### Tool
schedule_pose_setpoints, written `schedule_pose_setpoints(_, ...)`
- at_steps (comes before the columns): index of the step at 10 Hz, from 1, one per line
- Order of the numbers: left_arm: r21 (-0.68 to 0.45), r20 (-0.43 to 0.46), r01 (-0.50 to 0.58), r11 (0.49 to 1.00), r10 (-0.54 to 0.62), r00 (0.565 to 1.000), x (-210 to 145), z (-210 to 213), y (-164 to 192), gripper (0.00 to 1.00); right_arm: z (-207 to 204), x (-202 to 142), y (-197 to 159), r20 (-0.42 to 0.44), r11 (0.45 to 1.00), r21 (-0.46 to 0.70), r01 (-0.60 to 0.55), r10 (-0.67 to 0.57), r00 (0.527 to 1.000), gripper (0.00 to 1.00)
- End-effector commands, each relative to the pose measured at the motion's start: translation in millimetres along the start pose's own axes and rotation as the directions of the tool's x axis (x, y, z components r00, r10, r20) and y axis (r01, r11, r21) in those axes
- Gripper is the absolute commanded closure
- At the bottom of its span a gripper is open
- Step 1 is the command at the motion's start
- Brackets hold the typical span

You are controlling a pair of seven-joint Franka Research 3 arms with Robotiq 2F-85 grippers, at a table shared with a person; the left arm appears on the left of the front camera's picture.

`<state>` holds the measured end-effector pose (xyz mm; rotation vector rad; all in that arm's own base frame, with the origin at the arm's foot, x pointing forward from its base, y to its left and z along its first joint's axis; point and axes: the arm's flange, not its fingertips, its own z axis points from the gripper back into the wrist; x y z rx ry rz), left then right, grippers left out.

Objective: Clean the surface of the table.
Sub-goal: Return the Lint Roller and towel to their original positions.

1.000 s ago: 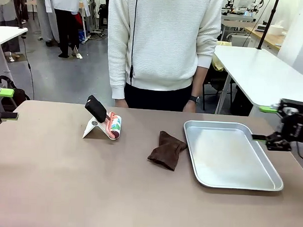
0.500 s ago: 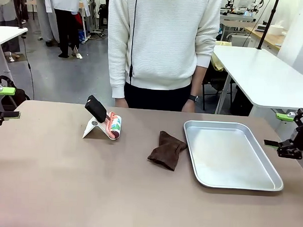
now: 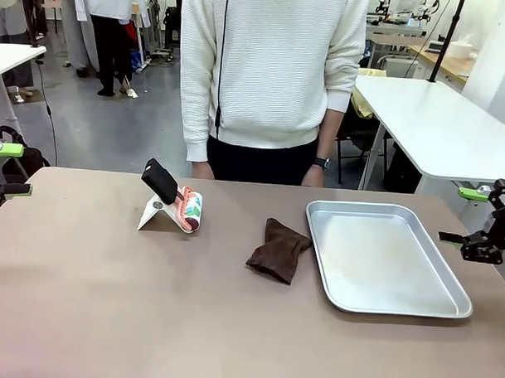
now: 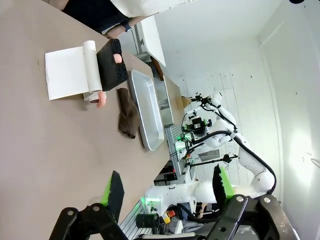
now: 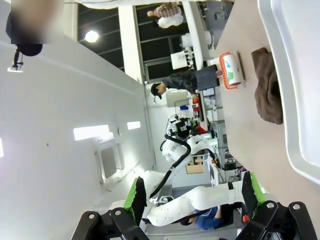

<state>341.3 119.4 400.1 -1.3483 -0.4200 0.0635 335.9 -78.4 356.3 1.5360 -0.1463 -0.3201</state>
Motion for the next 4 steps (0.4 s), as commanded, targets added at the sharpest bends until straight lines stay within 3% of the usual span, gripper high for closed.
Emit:
schedule_pose_setpoints(1, -0.003, -0.009, 0.009, 1.000, -0.009, 1.000, -4.3, 1.0, -2.2, 0.08, 0.2, -1.1, 7.1, 0.003, 1.000, 0.002, 0.013, -0.013, 1.000, 0.00)
schedule_pose_setpoints(4, -0.003, -0.009, 0.009, 1.000, -0.009, 1.000, -4.3, 1.0, -2.2, 0.08, 0.2, -1.1, 7.1, 0.003, 1.000, 0.002, 0.013, -0.013, 1.000, 0.00)
